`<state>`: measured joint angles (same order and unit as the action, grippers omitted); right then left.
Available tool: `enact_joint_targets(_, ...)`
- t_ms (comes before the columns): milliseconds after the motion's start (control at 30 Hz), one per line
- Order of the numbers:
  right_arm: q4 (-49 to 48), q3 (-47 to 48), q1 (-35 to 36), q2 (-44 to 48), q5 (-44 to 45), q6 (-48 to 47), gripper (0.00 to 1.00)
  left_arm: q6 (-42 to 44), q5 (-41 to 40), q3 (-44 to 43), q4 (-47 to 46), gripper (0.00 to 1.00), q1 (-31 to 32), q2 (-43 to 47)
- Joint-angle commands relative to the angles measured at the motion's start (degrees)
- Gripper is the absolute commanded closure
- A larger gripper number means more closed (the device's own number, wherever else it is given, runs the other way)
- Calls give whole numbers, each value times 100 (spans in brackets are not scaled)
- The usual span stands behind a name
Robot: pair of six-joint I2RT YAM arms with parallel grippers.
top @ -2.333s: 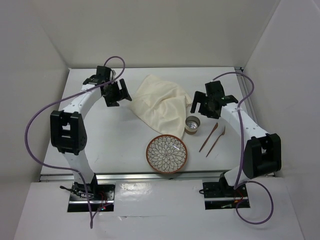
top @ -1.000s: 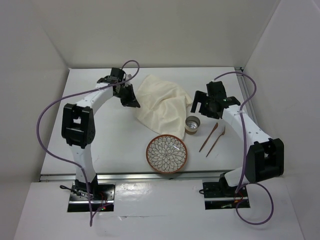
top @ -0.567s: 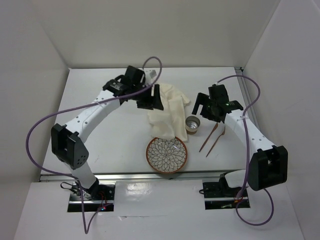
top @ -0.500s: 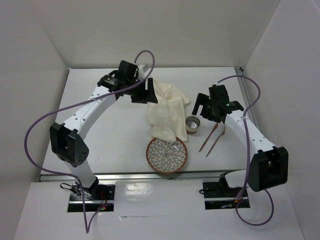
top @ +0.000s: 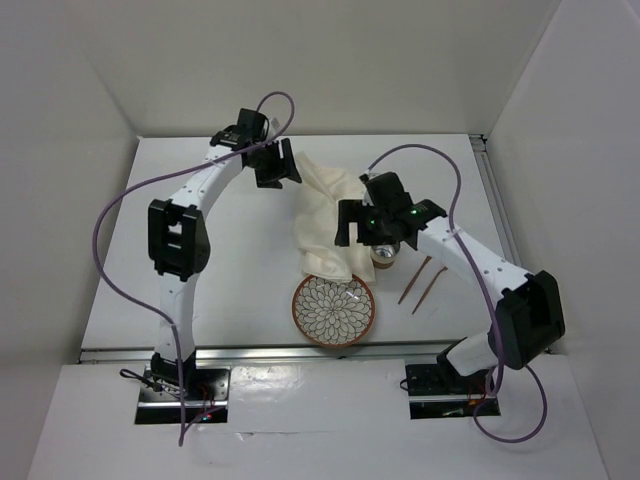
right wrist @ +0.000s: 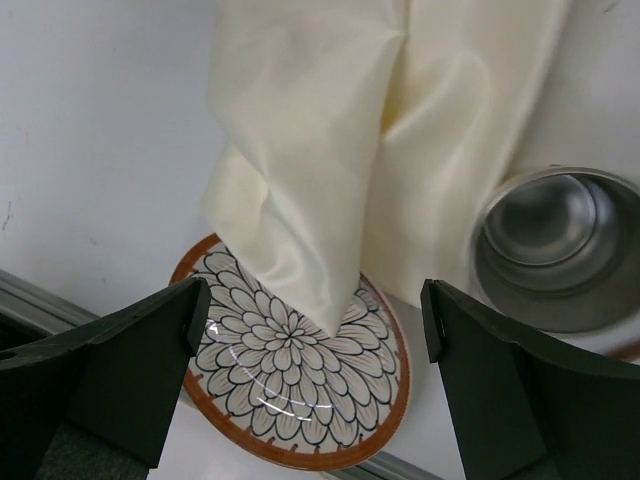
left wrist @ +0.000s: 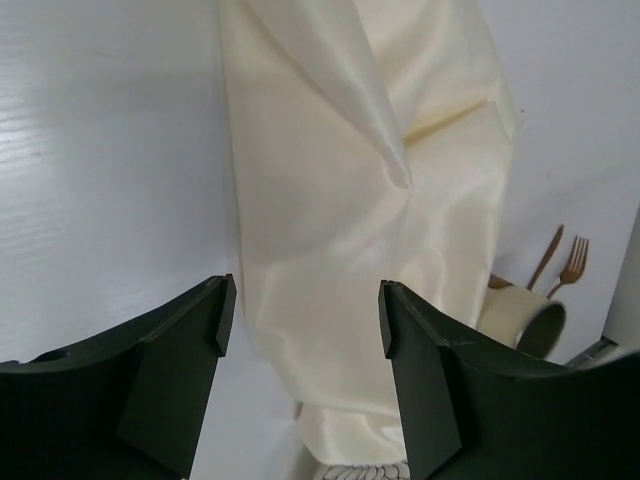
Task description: Set the dinner table for one person
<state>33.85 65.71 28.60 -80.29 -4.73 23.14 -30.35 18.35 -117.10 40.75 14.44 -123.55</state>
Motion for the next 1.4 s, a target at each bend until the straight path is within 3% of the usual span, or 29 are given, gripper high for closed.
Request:
enact_joint_targets(0, 52, 328, 243, -311, 123, 138, 0, -252, 55, -672, -172, 24, 24, -458)
enact_joint_targets(200, -545, -102, 348, -382, -485, 455, 0, -542, -243, -1895, -313, 24, 24, -1522)
enact_joint_targets(400, -493, -357, 418, -259, -485, 587, 0, -1069, -121, -1569, -1464, 22, 24, -1777)
enact_joint_targets(533, -493, -463, 471, -137, -485, 709, 0, -1254, -121, -2378, -1403, 22, 24, -2366)
enact_joint_targets(867, -440, -533, 471, -144, -546, 763, 0, -1429, -112, -2238, -1798, 25, 24, -2420)
enact_joint_targets(933, -440, -481, 471, -206, -599, 815, 0, -1509, 36, -2238, -1947, 36, 24, -2420)
enact_joint_targets(967, -440, -480, 523, -267, -599, 868, 0, -1570, 89, -2238, -1948, 46, 24, -2420)
enact_joint_targets(1000, -440, -480, 524, -268, -651, 868, 0, -1571, 168, -2299, -2000, 75, 24, -2420)
enact_joint_targets(1067, -440, -480, 585, -338, -652, 929, 0, -1623, 265, -2248, -2053, 100, 24, -2324)
enact_joint_targets(1200, -572, -480, 699, -531, -512, 1052, 0, -1676, 327, -1721, -2238, 100, -90, -1867)
enact_joint_targets(1367, -572, -428, 831, -857, -20, 1237, 5, -1474, 327, -1825, -2080, 100, -90, -1813)
